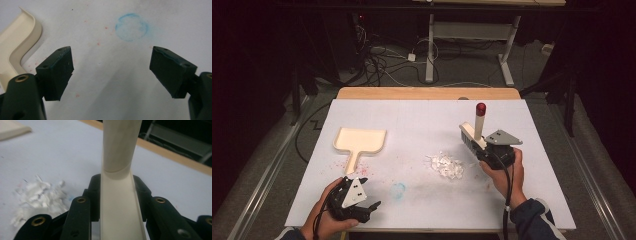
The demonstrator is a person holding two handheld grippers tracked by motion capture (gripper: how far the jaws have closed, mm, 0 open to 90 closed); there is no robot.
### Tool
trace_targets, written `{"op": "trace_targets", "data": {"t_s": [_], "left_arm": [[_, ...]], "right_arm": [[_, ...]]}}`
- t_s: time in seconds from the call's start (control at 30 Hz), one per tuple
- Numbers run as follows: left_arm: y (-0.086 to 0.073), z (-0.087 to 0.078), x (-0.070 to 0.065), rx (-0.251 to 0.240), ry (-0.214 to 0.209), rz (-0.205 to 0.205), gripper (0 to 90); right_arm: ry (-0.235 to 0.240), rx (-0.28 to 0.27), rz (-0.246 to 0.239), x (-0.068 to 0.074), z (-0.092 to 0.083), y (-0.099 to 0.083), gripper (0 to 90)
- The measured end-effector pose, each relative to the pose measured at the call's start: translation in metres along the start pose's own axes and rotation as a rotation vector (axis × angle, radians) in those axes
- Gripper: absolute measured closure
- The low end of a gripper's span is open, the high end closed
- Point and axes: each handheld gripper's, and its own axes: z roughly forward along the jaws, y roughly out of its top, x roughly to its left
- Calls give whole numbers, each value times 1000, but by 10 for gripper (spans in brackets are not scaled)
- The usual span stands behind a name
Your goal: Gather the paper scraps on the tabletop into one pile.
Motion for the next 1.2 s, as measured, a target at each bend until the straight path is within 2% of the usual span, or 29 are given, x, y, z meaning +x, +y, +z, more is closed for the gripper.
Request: {"op": "trace_targets", "data": {"t_s": [0.1, 0.2, 0.37, 0.43, 0.53, 0.57, 0.63, 0.67, 0.87, 1.0, 1.2], "left_arm": [[1, -1, -1, -4, 1, 0, 185], [2, -1, -1, -8, 4, 8, 185], [2, -1, -1, -8, 0, 6, 186], [2, -1, -2, -7, 1, 6, 185], [2, -1, -2, -8, 1, 5, 186], [2, -1, -2, -8, 0, 5, 185], [1, -1, -2, -7, 0, 1, 185], [1, -1, -1, -6, 1, 1, 185], [1, -2, -2, -5, 6, 2, 186], [1, -2, -2, -4, 9, 3, 186], [0, -3, 0, -10, 25, 0, 185]], "right_arm": [[-65, 32, 8, 7, 5, -11, 676], [-70, 15, 12, 18, 9, -14, 676], [-50, -14, 8, 42, 15, -11, 675], [-29, -31, 28, 48, 17, -9, 675], [-10, -45, 30, 56, 19, -3, 676], [6, -53, 36, 56, 19, -2, 676], [2, -59, 43, 58, 17, 1, 675], [3, -68, 35, 56, 16, 2, 675], [-10, -97, 72, 43, 5, 6, 675], [2, -114, 93, 37, -2, 8, 675], [9, -142, 84, 31, -12, 12, 674]]}}
